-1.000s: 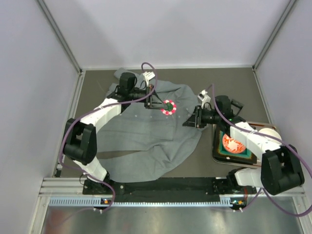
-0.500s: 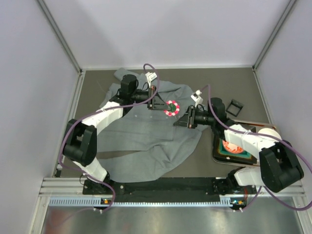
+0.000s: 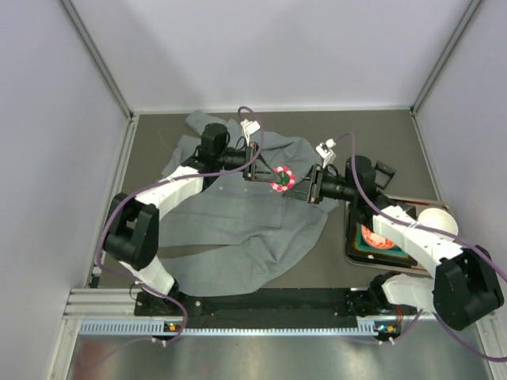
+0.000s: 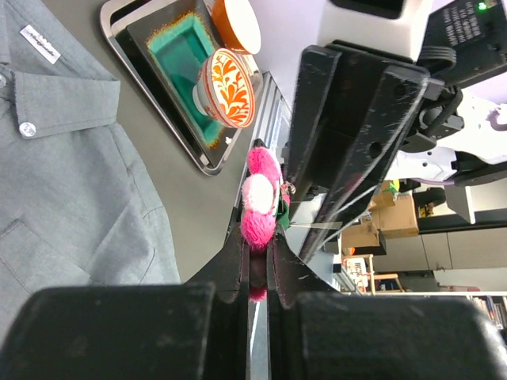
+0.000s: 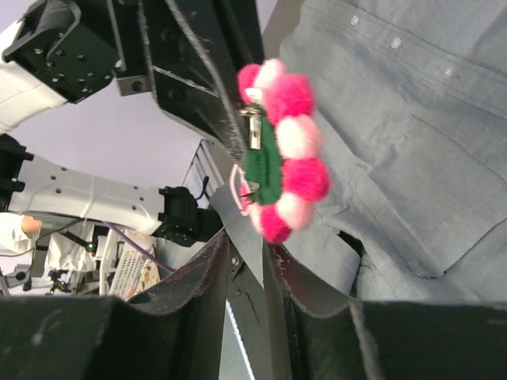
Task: Remove the brooch from the garment
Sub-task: Pass from the left arm to the right
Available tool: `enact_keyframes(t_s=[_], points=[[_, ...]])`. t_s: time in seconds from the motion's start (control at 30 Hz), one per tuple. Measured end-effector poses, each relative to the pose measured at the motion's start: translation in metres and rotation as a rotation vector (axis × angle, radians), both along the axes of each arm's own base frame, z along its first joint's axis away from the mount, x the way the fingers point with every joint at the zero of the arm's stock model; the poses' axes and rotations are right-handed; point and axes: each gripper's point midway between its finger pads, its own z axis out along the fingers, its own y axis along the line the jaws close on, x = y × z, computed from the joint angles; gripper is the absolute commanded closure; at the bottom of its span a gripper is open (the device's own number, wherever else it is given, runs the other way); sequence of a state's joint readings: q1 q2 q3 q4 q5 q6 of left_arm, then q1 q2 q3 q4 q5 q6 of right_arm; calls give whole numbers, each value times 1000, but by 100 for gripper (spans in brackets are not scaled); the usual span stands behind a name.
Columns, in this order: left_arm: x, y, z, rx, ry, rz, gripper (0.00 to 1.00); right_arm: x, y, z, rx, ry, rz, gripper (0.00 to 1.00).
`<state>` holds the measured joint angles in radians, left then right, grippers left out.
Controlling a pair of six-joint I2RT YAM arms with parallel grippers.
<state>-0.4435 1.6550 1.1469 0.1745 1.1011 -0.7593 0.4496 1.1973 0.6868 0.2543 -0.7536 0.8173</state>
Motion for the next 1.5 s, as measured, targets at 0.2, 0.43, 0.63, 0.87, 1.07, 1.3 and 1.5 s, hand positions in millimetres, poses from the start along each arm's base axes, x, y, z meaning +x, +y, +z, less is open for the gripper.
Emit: enact_keyframes(t_s=[0.2,0.43,0.63,0.87,1.07,1.3,1.5], points=[[0,-2,-6,14,-3,3,100,-1,0,11,21,-6,-4,75],[-7,-8,-7,17,-9,-17,100,2,1,17,23,-11,-9,74],[-12,-10,-11,23,-3,-33,100,8,3,26,11,-29,-9,75],[-19,-13,-17,35,1,-57,100,12,4,34,-10,-48,-2,61],[-23,-13,-23,41,24,-65,100,17,2,44,-41,-74,-21,47],[-25,-14,-30,30,64,-69,100,13,-29,77,-108,-178,-144,38],[-15,-16,-41,62,114,31,100,5,-35,73,-170,-186,-239,36]])
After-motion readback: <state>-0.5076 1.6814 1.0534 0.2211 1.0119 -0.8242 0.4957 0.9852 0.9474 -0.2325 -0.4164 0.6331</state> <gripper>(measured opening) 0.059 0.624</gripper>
